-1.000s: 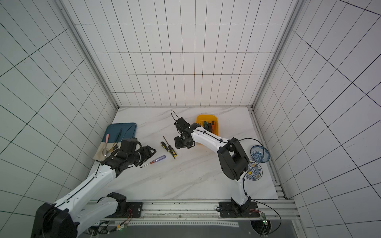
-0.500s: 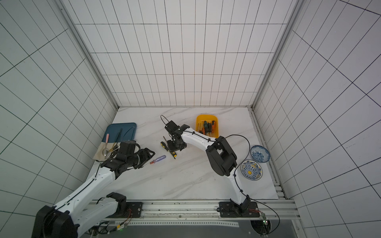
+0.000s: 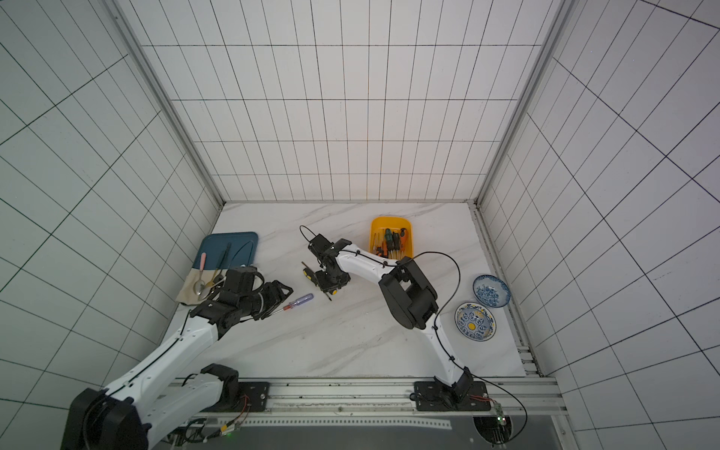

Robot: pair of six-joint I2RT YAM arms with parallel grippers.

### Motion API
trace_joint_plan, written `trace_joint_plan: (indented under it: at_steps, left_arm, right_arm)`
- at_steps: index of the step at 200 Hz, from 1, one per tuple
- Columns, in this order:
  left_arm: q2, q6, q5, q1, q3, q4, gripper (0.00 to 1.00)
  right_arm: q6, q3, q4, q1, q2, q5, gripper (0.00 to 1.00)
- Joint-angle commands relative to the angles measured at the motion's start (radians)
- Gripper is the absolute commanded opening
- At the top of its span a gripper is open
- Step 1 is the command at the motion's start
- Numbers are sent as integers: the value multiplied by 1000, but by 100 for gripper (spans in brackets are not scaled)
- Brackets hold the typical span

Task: Put the screwdriver on the desktop into the storage box
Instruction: Pick up the screwdriver from the center of the board.

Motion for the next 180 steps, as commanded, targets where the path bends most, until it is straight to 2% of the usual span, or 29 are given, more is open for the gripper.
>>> trace_joint_plan:
  at_steps: [1,67,135,180]
  left_arm:
    - [-6,2,11,6,-11,25,69]
    - [-6,-4,16,6,-12,28,69]
    - [3,-15,32,6,-17,45,69]
    - [0,-15,34,6,-17,45,69]
  right_arm:
    - [-3,37,-34,4,26,47,40]
    - [17,-15,-32,-38,-1,89,34]
    - [8,-19,-29,-49,21,109,35]
    - [-4,-16,-30,-49,2,110,22]
